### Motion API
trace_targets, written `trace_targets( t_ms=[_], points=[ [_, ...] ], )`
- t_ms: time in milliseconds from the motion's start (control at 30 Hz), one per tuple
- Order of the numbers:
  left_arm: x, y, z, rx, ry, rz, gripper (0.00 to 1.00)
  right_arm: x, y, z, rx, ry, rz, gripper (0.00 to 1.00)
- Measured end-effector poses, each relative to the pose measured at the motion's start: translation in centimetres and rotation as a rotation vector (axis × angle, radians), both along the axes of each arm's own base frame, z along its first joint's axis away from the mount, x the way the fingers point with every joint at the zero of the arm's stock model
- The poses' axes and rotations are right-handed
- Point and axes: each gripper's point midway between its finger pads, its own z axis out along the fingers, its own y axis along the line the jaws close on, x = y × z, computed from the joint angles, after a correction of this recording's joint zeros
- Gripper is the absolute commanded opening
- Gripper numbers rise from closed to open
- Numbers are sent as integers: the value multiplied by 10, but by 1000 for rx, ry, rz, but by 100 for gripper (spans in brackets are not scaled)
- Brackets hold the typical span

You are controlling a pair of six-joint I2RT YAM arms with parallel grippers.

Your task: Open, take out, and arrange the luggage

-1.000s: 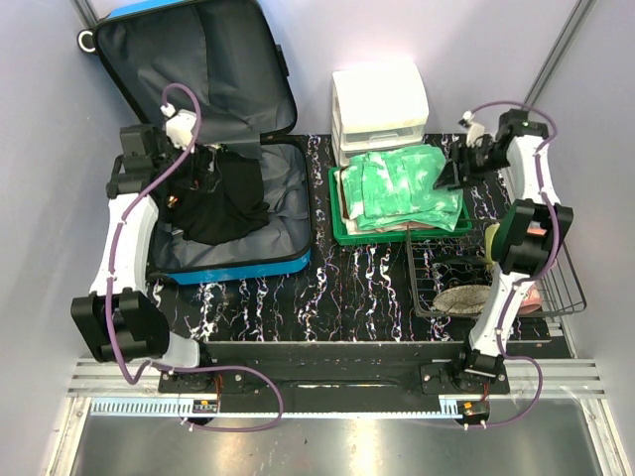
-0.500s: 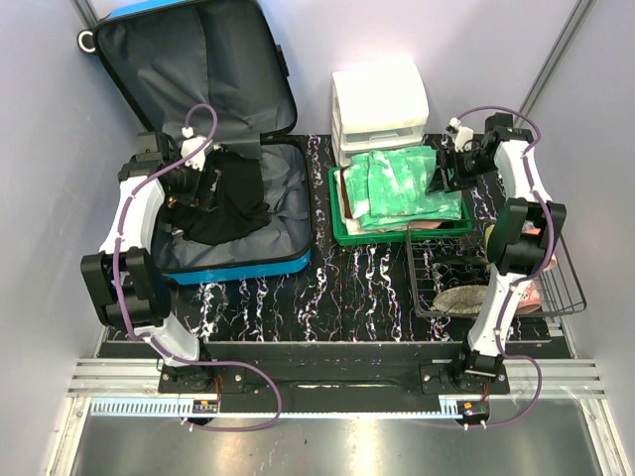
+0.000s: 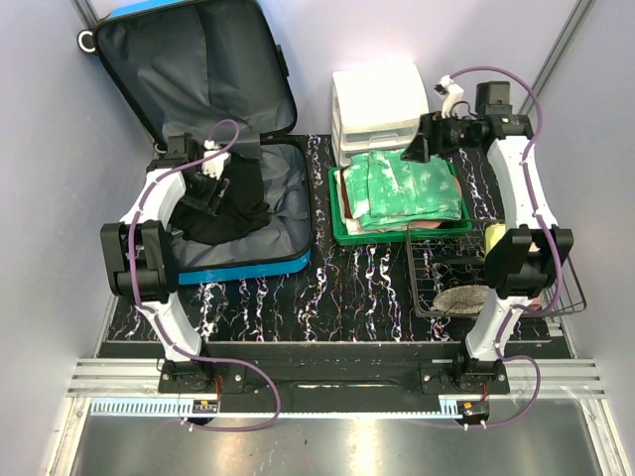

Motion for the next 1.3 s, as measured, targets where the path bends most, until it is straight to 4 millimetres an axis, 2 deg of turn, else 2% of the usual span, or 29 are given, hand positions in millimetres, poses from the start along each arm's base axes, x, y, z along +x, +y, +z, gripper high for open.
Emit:
trace_targets(
  t_ms=[33,167,367,433,467,500,533,633,733,900,1000,1067,1167,1233,1300],
  points=[
    [1,3,-5,4,14,11,36,-1,10,1,10,1,19,82],
    [2,20,-17,-20,50,86,2,-7,43,1,43,16,83,81],
    [-10,87,-14,-40,43,287,0,-8,70,-3,72,26,134,81],
    [-15,105,-11,-28,39,337,20,-7,74,-6,76,29,140,81],
    [-16,109,-11,-22,39,349,33,-6,77,-8,78,32,143,81],
    [-17,111,-11,-17,40,355,54,-5,79,-10,79,33,146,81],
    [-18,111,-10,-13,43,358,62,-4,82,-12,80,38,150,81],
    [-20,97,-8,-57,53,340,75,-2,90,-21,83,55,164,81],
    [-23,86,5,-93,19,273,76,-3,98,-29,89,78,179,81],
    [-34,62,61,-84,-116,14,73,-5,104,-29,105,88,192,81],
    [-40,28,84,-10,-163,-233,69,-5,104,-28,111,90,189,81],
    [-45,0,83,26,-154,-401,69,-5,105,-26,119,92,191,81],
    [-57,-33,60,57,-79,-618,72,-6,107,-24,132,96,194,81],
    [-63,-36,40,63,-8,-688,75,-6,108,-23,137,94,197,81],
    [-63,-31,20,74,56,-717,77,-6,109,-23,139,95,197,81]
  ],
)
